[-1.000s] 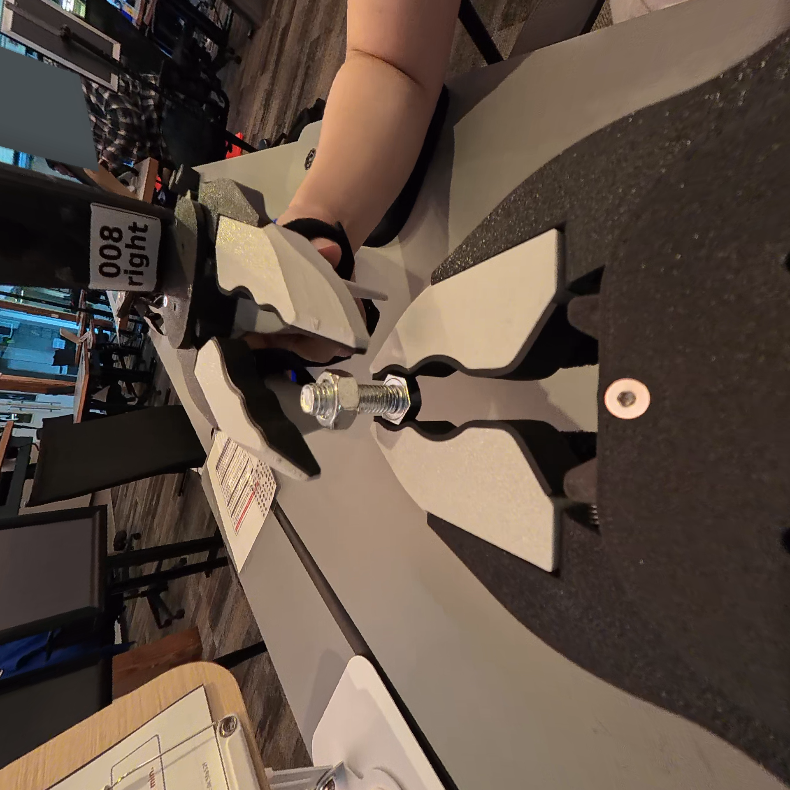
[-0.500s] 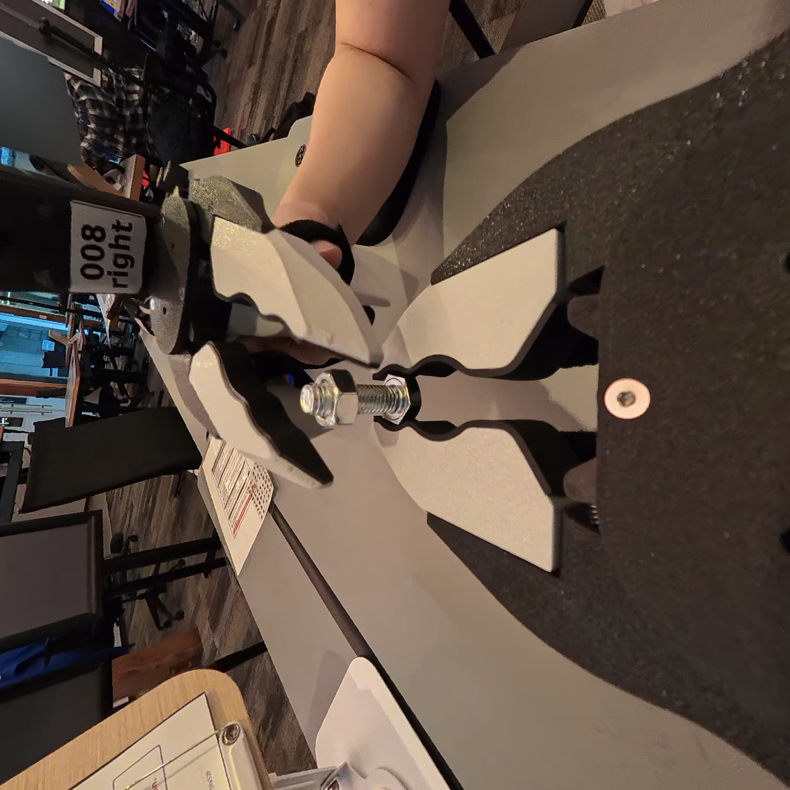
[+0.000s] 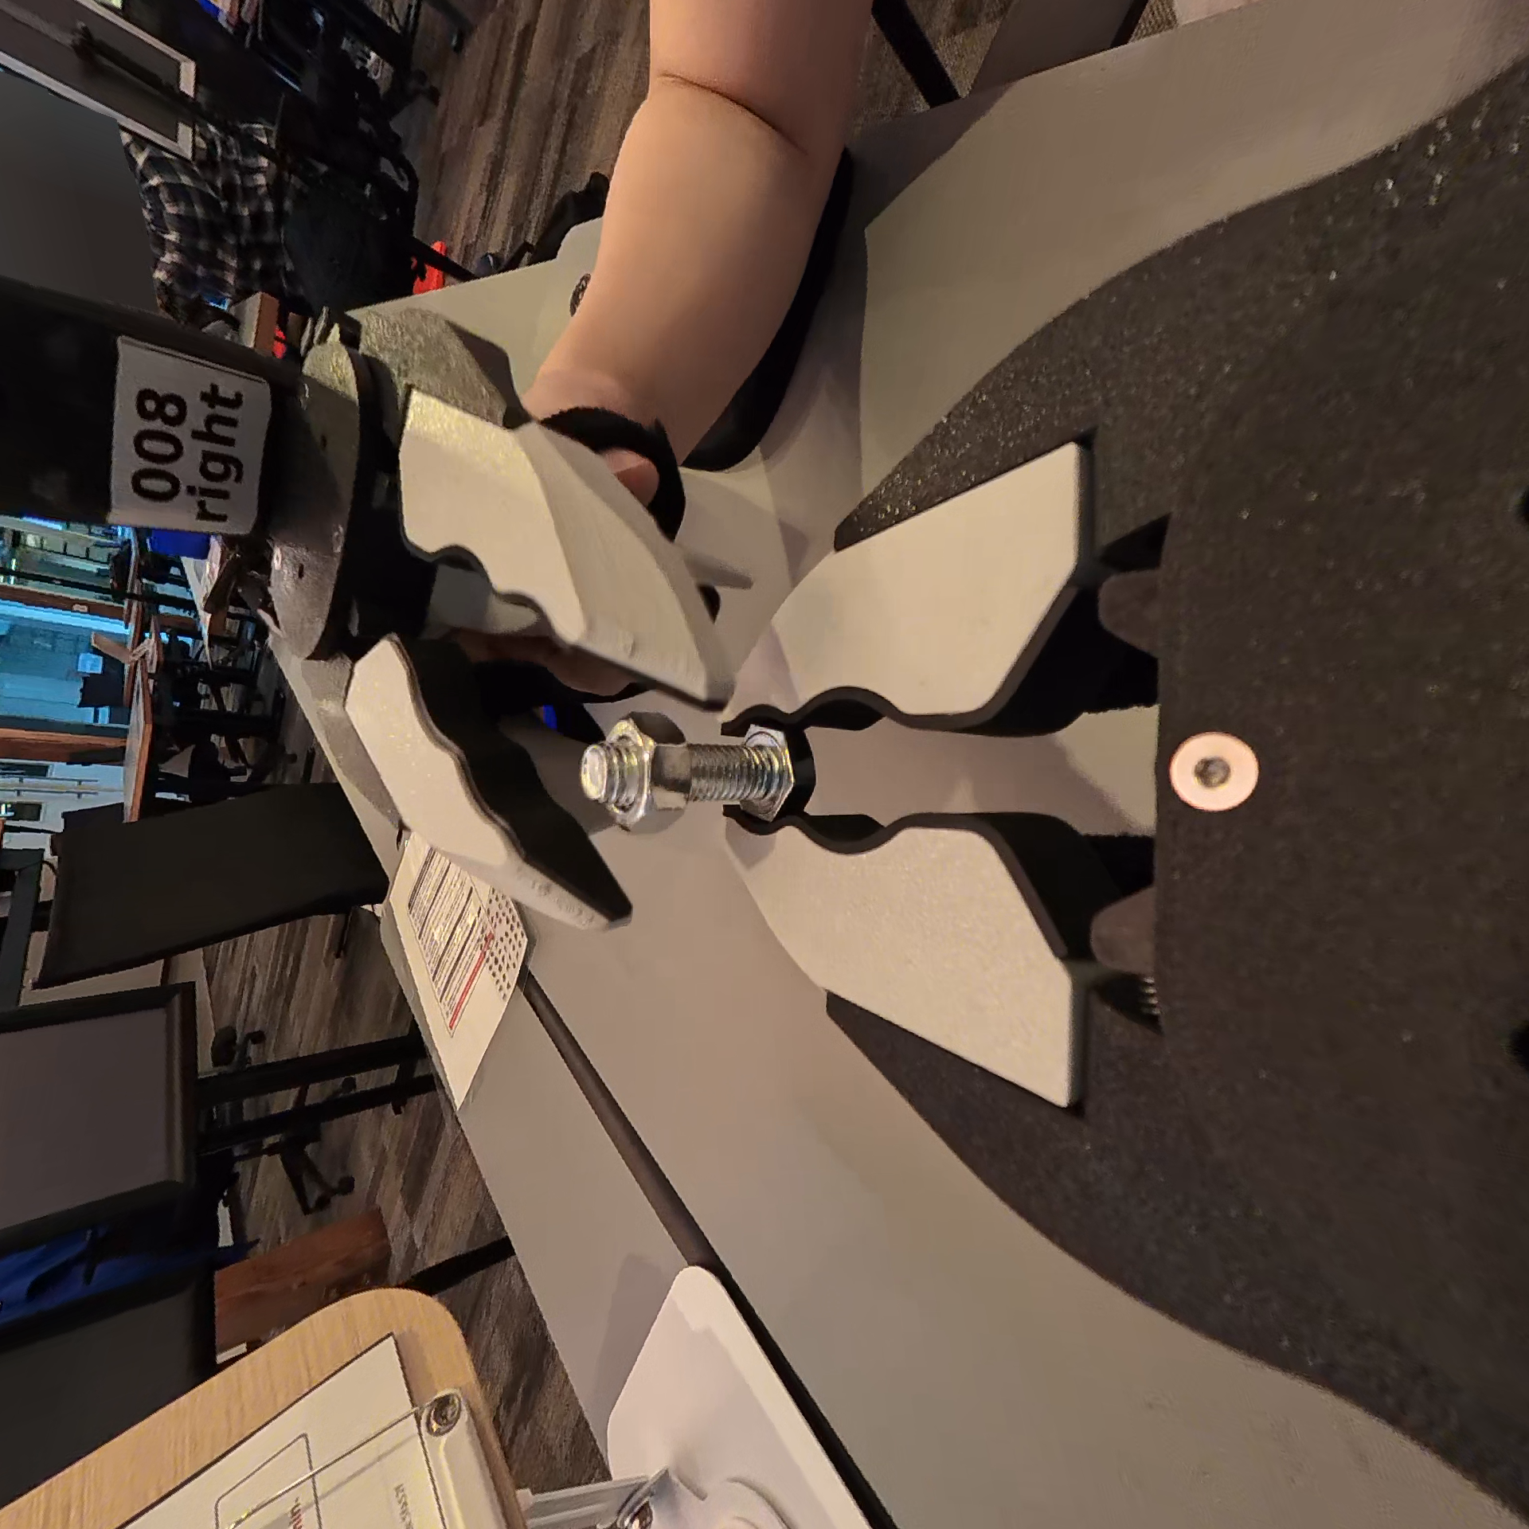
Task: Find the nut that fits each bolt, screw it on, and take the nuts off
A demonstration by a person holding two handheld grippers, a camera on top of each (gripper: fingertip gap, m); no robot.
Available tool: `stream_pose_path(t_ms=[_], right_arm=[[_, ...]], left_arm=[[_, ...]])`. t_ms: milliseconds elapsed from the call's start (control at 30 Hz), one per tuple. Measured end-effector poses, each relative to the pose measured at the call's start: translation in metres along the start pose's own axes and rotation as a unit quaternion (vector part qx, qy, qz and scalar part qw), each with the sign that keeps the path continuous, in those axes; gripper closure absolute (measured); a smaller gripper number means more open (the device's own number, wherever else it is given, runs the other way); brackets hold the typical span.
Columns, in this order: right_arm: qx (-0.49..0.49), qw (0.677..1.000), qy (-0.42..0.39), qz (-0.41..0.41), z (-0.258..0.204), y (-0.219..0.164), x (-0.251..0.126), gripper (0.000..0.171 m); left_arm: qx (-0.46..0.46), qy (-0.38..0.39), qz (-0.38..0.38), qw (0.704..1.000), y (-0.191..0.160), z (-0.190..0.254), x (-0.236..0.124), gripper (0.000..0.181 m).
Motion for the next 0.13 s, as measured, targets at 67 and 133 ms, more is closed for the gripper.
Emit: stream_pose_path(t_ms=[67,133], right_arm=[[0.011,1.0,0.001,-0.003,0.0066,-0.0028,-0.0032,0.131],[0.021,1.0,0.016,-0.004,0.0106,-0.0052,-0.0068,0.131]], left_arm=[[0.0,0.003,0.001,1.0,0.0005,-0.0003,-0.0006,0.166],[-0.005,0.004,0.002,1.0,0.0002,-0.0024,-0.0011,0.166]])
Point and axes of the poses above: each gripper's, where its closed fingertips meet, x out along the fingers, y out of its top, z = x × y across the jaws, the point moved 6 cm from there along -x, back along the fingers, and after that the axes turned 14 degrees about -z, right-handed, at the moved point
